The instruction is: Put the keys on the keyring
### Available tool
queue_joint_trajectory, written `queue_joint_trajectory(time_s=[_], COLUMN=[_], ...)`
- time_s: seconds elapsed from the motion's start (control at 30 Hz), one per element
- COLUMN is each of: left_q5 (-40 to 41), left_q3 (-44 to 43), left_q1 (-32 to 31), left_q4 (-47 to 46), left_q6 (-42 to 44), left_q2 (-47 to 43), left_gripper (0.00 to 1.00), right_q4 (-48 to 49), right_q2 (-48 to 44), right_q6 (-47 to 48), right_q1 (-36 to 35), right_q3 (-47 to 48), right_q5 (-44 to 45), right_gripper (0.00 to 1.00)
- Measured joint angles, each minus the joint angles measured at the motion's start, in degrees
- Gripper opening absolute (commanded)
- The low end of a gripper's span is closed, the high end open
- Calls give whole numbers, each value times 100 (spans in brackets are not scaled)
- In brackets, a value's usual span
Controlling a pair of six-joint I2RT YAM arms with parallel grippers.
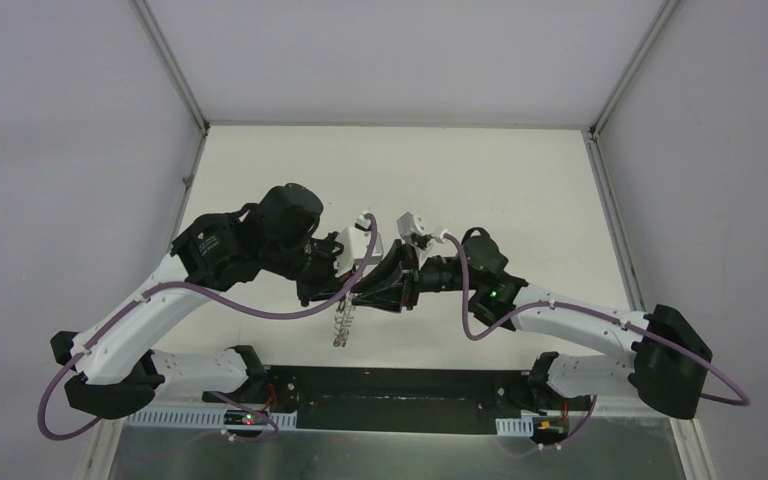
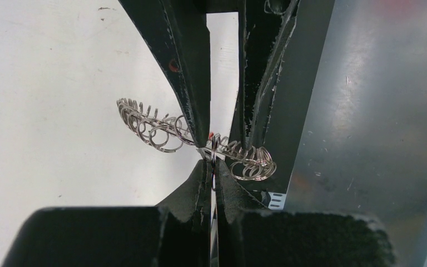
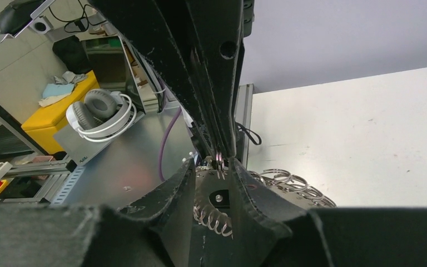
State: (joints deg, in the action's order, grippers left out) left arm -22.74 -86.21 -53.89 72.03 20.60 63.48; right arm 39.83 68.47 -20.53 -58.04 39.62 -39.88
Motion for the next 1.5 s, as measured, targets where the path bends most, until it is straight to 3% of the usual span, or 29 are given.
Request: queue_joint_trajectory(time_s=[0.1,0.23,0.5,0.57,0.63,0.73,0.83,1.0,1.33,1.5], left_q5=[13,11,-26,-28,-33,-44,-42,35,-201,-326], left_q3=[0,0,0,0,0,0,22,249,1652,2459], left_q1=[0,0,0,0,0,0,0,0,0,0], left_q4=[0,-2,0,0,0,0,-11,-385,-2387,-3423], left_q6=[0,0,-4,-4,-7,-15,-15,-85,-413,-516], left_q2=[-2,-2,0,0,-2,-2,-13,-236,-1878,-2669], left_gripper=[0,0,0,0,0,0,26,44,55,54], right_q4=[9,-17,-50,-68,-76,-94,-96,-170,-146,-61], right_q2=[52,63,111,125,133,136,136,98,-750,-962], right_q6=[-2,9,7,7,17,52,74,120,319,444], right_q1=[-39,-61,-74,-92,-98,-98,-98,-116,-120,-120], right_q3=[2,4,50,63,68,68,68,59,-334,-361], right_q5=[-28,-46,-46,-46,-48,-46,-42,42,413,341], right_gripper=[29,19,22,16,0,0,0,0,0,0])
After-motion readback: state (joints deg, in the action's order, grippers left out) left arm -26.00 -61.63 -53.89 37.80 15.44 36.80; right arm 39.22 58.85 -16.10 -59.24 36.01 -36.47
